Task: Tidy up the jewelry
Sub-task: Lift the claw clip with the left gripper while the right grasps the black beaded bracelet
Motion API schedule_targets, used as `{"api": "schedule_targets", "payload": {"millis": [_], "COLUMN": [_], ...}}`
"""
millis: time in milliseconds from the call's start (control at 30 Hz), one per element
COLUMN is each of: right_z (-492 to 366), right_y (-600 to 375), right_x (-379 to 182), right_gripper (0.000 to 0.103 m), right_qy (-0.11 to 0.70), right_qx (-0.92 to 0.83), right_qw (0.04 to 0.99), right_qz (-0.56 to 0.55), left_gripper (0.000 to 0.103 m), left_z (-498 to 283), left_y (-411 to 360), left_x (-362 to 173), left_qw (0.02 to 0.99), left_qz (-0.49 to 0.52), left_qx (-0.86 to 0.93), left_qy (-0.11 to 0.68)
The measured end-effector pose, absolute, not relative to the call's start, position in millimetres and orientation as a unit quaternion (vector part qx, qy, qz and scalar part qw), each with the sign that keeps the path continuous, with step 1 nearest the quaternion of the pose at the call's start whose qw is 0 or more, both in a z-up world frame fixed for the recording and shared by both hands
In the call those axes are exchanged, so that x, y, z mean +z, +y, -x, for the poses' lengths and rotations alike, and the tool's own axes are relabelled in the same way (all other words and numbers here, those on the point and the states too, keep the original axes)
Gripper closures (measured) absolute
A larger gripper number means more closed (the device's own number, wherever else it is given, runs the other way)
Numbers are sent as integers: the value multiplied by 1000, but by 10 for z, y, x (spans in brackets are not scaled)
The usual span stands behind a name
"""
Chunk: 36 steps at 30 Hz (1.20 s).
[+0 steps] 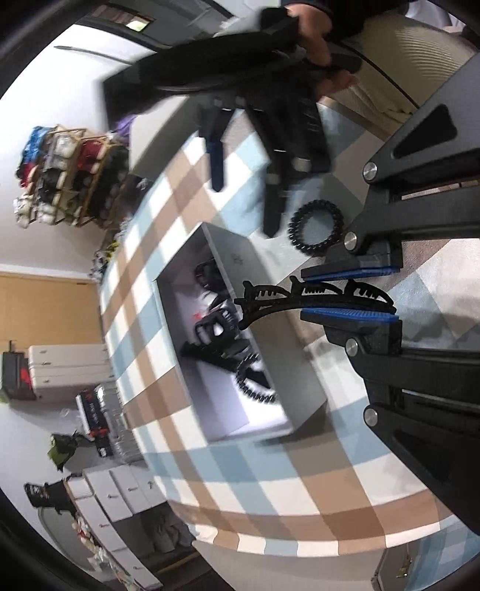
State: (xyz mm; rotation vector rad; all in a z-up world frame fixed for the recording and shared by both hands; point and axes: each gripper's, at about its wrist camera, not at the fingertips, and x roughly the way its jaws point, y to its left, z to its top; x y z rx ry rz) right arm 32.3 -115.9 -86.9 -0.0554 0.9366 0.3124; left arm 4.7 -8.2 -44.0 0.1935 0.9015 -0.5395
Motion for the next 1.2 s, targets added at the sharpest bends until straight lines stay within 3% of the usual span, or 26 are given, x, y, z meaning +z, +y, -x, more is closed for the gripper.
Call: {"api": "schedule_targets", "payload": {"millis": [367, 567, 667, 733, 800, 933, 1200], "right_z": [-113, -127, -119, -112, -89, -56, -62], "right_y": [-706, -679, -647, -644, -627, -601, -682], "right_x": [-1075, -1170, -1199, -1192, -1182, -1173, -1049], "right_gripper": [12, 25, 37, 51, 56, 62, 62], "right_qy": [458, 476, 478, 479, 476, 471, 470], "right_qx": [200, 195, 197, 205, 210, 211, 237], "right_qw": [855, 844, 841, 839, 838, 839, 842], "right_qz": [138, 149, 160, 158, 163, 172, 121], "left_gripper": [94, 94, 94, 94, 94, 94, 94], "left_z": [-181, -255, -273, -272, -273, -293, -337], "left_y": [141, 254, 282, 295, 306, 323, 394], "left_x": [-306, -322, -318, -315, -310, -313, -280], "left_qw": [889, 890, 890, 891, 891, 892, 897], "left_qz": [-50, -28, -22, -19, -18, -15, 4], "left_qx": [-218, -206, -203, -201, -200, -197, -184], "left_qy": [400, 406, 407, 406, 406, 407, 401]}}
